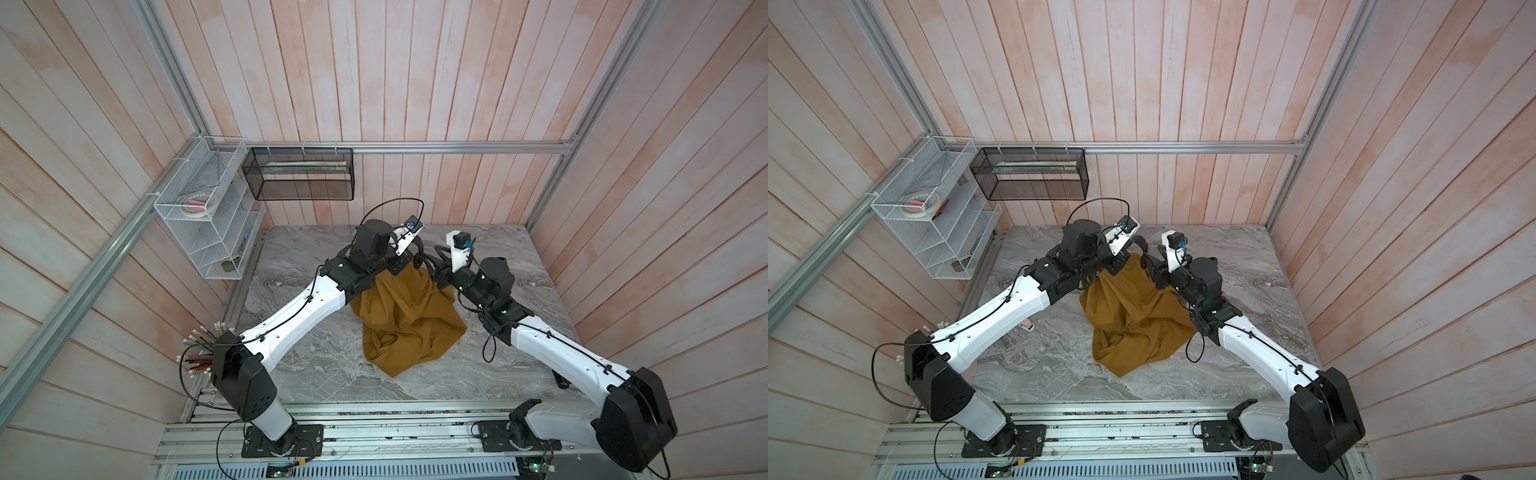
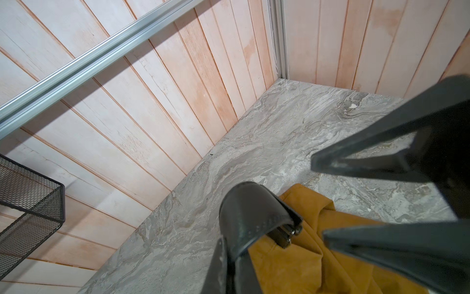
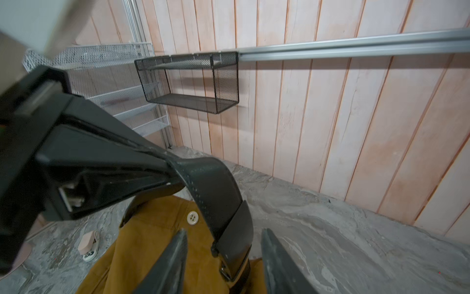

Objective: Remove the belt from the trousers

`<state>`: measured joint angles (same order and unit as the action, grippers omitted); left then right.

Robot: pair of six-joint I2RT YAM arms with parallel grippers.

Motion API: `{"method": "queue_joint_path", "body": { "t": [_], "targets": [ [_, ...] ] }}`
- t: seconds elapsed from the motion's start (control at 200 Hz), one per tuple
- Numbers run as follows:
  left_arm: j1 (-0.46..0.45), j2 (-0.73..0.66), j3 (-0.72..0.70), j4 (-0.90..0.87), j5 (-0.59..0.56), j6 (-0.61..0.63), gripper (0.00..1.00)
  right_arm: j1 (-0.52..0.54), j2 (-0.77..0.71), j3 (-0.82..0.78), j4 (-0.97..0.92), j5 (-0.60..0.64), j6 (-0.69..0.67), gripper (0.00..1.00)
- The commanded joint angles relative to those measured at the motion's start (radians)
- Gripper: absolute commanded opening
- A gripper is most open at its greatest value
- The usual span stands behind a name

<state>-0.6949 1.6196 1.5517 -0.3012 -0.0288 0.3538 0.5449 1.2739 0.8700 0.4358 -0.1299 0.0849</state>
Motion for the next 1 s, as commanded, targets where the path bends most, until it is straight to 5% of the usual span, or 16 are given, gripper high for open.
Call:
{"method": "queue_joint_path", "body": {
  "t": [0.0, 0.17, 0.445, 0.845, 0.995],
  "targets": [
    [-0.005, -0.057, 0.035, 0.06, 0.045, -0.045, 0.0, 0.005, 0.025, 0.059, -0.04, 0.001, -0.02, 0.48],
    [-0.005, -0.06, 0.029, 0.068, 0.058, -0.057, 0.0, 0.005, 0.059, 0.077, -0.054, 0.015, -0.031, 0.37],
    [-0.005, -0.056, 0.03, 0.074, 0.073, -0.072, 0.0, 0.005, 0.095, 0.093, -0.065, 0.018, -0.039, 0.37],
    [-0.005, -0.065, 0.028, 0.079, 0.083, -0.085, 0.0, 0.005, 0.116, 0.083, -0.064, 0.023, -0.039, 0.04],
    [-0.005, -0.072, 0.03, 0.088, 0.1, -0.101, 0.0, 0.006, 0.12, 0.075, -0.057, 0.019, -0.038, 0.02]
  ]
}}
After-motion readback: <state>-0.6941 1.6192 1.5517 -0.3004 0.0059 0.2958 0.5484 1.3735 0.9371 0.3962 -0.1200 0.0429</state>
